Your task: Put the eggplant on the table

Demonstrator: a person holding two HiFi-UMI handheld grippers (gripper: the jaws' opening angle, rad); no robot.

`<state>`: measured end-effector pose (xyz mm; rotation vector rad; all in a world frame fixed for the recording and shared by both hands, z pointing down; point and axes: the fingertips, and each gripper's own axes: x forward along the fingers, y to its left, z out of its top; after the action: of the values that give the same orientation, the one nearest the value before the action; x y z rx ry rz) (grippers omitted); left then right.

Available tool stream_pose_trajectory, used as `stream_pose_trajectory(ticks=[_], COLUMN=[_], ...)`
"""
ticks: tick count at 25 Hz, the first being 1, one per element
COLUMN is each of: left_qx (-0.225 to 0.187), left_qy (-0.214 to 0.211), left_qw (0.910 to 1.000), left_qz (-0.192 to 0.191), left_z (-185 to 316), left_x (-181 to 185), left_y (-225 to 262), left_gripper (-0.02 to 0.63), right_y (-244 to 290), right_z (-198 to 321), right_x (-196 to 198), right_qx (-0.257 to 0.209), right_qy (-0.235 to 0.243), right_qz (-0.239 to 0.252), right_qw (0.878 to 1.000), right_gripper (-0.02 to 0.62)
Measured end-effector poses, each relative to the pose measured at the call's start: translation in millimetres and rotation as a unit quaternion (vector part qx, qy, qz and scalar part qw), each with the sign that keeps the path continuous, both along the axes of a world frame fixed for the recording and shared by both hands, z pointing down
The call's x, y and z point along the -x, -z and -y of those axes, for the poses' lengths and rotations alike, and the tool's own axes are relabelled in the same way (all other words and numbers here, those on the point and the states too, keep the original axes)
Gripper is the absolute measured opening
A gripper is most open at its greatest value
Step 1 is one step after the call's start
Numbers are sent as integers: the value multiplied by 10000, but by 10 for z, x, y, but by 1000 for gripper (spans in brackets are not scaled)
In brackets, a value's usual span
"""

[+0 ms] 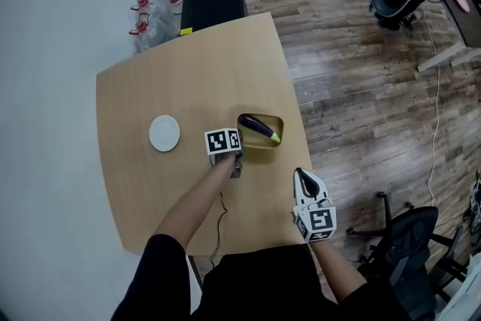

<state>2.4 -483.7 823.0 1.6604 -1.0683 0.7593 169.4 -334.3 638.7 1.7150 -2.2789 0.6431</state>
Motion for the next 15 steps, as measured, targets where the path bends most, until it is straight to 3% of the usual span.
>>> stream_pose_trajectory(ticks=[5,15], left_qx=[95,73], left_qy=[72,178], left_qw=[9999,9994], left_qz=[75,275], left_z=[125,80], left_x=[-139,-250], left_y=[-123,-218], left_gripper=[41,49], right_y=[-119,-143], right_z=[17,-122], right_x=[-231,134], right_qx=[158,151], right_qy=[-298,252], right_qz=[-17,128], right_qw=[9994,9995], right_gripper=[60,60])
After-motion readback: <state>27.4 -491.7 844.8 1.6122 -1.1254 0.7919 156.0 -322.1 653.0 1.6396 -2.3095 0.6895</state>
